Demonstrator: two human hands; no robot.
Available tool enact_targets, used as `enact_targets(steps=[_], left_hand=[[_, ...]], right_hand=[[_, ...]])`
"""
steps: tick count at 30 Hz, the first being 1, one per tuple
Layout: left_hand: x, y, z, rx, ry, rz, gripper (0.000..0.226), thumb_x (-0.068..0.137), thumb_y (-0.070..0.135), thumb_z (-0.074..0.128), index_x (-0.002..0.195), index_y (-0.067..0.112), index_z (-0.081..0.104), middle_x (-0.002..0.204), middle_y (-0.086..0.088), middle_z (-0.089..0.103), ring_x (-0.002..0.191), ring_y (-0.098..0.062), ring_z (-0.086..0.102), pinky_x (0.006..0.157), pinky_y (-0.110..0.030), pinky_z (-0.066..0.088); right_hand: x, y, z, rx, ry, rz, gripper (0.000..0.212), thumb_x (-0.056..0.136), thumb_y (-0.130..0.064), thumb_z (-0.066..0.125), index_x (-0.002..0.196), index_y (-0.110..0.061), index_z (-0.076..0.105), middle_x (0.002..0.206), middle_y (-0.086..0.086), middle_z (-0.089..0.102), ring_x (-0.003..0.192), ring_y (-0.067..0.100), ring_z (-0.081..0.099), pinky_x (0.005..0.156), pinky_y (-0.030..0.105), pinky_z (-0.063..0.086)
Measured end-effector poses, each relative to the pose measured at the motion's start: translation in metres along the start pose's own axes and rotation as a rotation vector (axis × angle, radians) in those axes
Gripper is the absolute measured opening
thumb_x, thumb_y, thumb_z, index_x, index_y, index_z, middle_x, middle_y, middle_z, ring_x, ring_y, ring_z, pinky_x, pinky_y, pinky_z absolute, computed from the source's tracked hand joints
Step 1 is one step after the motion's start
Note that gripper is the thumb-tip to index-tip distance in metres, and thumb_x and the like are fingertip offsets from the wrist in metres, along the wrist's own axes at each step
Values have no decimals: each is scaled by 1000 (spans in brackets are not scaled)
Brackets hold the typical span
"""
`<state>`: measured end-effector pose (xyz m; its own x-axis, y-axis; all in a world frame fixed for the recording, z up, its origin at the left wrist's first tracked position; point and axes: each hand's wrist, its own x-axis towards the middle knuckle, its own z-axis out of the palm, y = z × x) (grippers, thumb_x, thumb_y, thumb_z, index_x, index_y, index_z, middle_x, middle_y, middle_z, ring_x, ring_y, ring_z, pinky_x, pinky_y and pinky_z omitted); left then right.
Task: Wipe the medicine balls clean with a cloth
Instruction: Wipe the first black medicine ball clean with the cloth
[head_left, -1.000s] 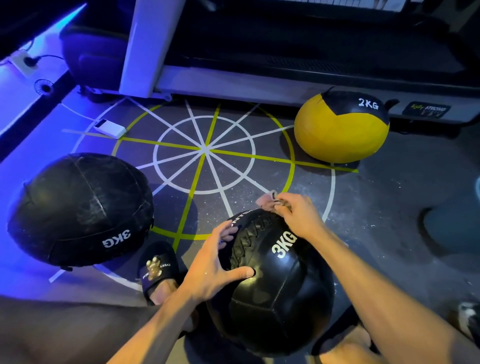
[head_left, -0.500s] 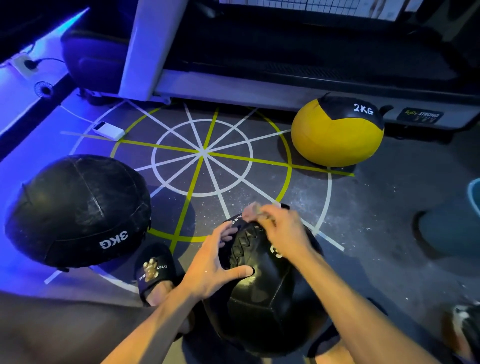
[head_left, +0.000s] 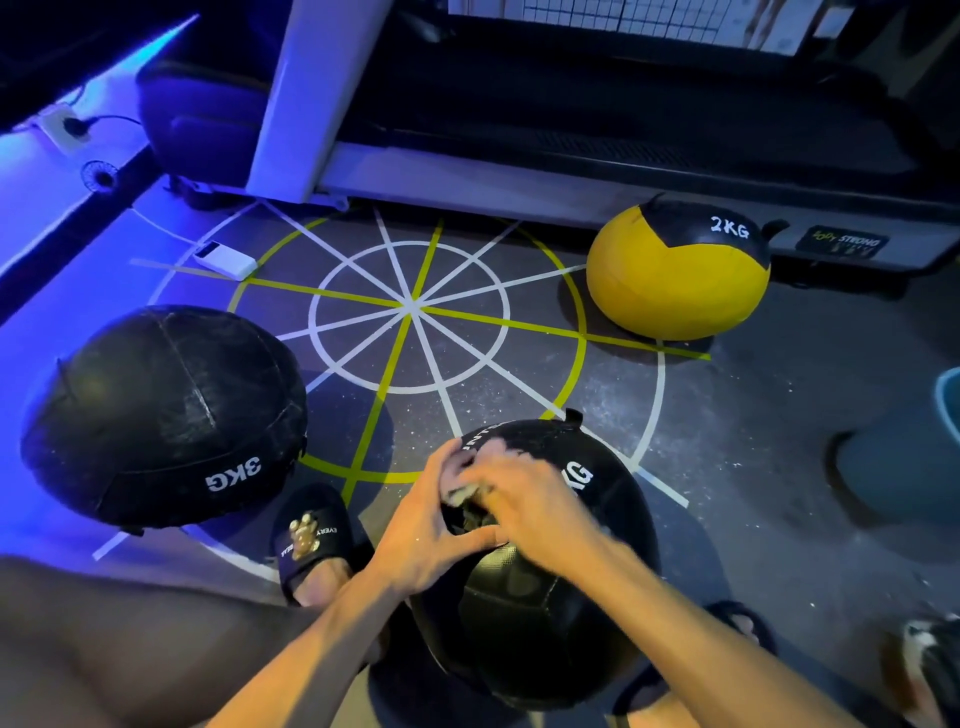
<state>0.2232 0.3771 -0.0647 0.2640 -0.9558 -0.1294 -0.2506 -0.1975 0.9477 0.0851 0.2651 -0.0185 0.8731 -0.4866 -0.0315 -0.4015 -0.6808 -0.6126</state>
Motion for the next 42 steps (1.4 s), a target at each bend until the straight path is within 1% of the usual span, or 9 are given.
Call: enact_targets(steps=[3,10,17,20,22,26,30,35,42], left_hand=[[-1,-2,1,-39,-24,-19,118,66,46,91,159,20,22,157,10,43,142,-2,43,114,-18,36],[-1,1,2,-19,-112,4,115,78,36,89,163,27,11,164,15,29,146,5,33,116,-11,26],[-1,-1,-6,-19,-169,-32,124,73,19,94,163,27,8,167,11,26,151,-1,29,124,-28,28],[-3,3,-1,-27,-154,-16,120,74,34,91,163,28,11,165,11,30,150,-1,30,124,-33,27],[-2,8,2,9,-139,0,116,75,46,87,163,31,12,164,13,32,150,1,29,125,-32,25],[-7,7,2,67,-148,43,109,79,46,85,161,27,17,162,17,36,148,0,34,124,-29,27],[-11,5,2,116,-139,77,92,80,35,88,155,30,35,155,21,44,144,0,39,123,-36,31],[-12,8,5,167,-144,110,87,81,38,87,153,34,39,154,24,45,144,1,39,122,-37,33],[-14,6,2,125,-140,77,87,79,39,89,151,33,41,153,24,46,143,0,41,122,-32,33]], right_hand=[[-15,-4,-6,-8,-99,-188,31,95,-14,51,117,-22,71,110,0,70,96,15,62,86,27,46],[5,44,-47,-22,267,298,22,101,-15,60,119,-22,69,83,-8,66,67,7,63,59,18,42],[-37,-20,7,-45,72,-147,39,84,-12,45,109,-17,75,106,6,75,96,24,68,87,33,52],[-28,-4,-16,-120,19,-196,42,83,-15,44,112,-25,73,107,1,75,98,23,70,88,33,57],[-14,18,-33,-231,65,-40,42,92,-11,47,118,-33,71,114,-2,74,105,22,70,97,39,56],[-10,80,-52,-163,282,469,28,101,-12,57,120,-27,70,102,7,76,92,29,71,77,40,57],[-13,89,-42,50,329,568,16,103,-21,56,112,-19,70,84,4,70,86,31,62,71,40,49],[6,96,-43,147,316,645,25,106,-23,51,124,-18,68,108,6,73,106,26,65,77,33,42],[2,46,-43,48,-30,216,26,106,-31,50,124,-38,68,98,-17,67,74,-7,56,65,11,39]])
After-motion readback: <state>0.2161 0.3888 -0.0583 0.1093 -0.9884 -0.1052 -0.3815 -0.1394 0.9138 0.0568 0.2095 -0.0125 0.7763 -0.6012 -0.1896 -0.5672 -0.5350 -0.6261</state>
